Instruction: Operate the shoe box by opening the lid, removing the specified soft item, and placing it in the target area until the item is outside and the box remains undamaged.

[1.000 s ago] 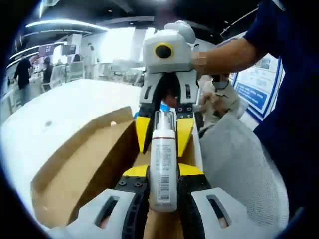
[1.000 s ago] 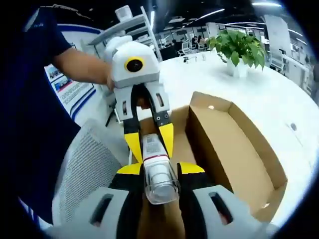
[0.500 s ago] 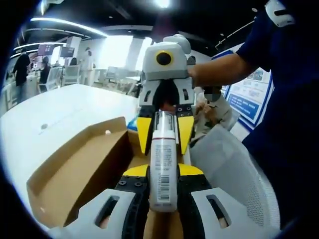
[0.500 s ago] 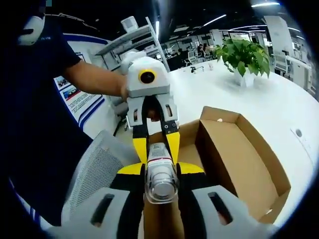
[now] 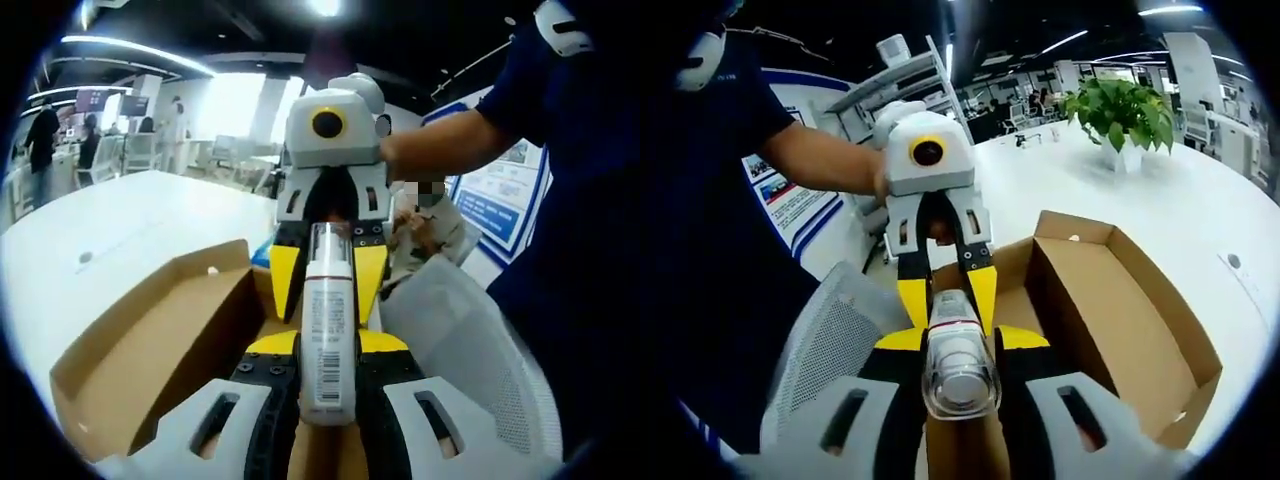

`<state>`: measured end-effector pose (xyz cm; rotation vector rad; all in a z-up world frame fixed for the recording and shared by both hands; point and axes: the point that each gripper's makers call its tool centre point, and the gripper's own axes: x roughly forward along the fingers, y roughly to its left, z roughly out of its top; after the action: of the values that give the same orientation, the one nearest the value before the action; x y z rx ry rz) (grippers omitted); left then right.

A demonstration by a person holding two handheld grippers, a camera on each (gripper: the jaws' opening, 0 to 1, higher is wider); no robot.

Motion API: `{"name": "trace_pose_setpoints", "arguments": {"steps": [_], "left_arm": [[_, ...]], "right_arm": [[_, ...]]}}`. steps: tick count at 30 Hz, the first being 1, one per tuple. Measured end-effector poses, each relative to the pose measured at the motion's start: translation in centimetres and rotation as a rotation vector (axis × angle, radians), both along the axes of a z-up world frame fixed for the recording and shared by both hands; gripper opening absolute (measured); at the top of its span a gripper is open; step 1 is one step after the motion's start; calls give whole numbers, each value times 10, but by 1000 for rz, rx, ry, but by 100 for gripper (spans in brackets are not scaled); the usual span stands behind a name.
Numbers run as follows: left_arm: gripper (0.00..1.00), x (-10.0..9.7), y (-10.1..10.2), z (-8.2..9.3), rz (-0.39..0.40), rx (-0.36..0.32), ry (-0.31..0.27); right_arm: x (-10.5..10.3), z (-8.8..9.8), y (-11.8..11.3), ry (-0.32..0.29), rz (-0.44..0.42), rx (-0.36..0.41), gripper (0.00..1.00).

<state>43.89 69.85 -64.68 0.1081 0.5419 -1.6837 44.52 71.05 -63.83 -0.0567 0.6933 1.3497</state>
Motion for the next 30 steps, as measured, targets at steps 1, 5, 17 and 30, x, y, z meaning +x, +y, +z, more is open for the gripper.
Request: {"name": "trace_pose_setpoints", "arguments": {"steps": [1, 5, 17, 30], "left_arm": [[17, 0, 1, 0, 1, 0, 1], [17, 0, 1, 2, 5, 1, -4], [18, -5, 4, -4, -4, 25, -12], [21, -4, 7, -8, 72, 62, 44]], "right_arm": [[0, 1, -1, 3, -2, 1, 23], [1, 4, -3, 11, -15, 13, 22], [-6, 2, -4, 6, 1, -15, 20], [-7, 0, -8, 33, -18, -26, 19]]}}
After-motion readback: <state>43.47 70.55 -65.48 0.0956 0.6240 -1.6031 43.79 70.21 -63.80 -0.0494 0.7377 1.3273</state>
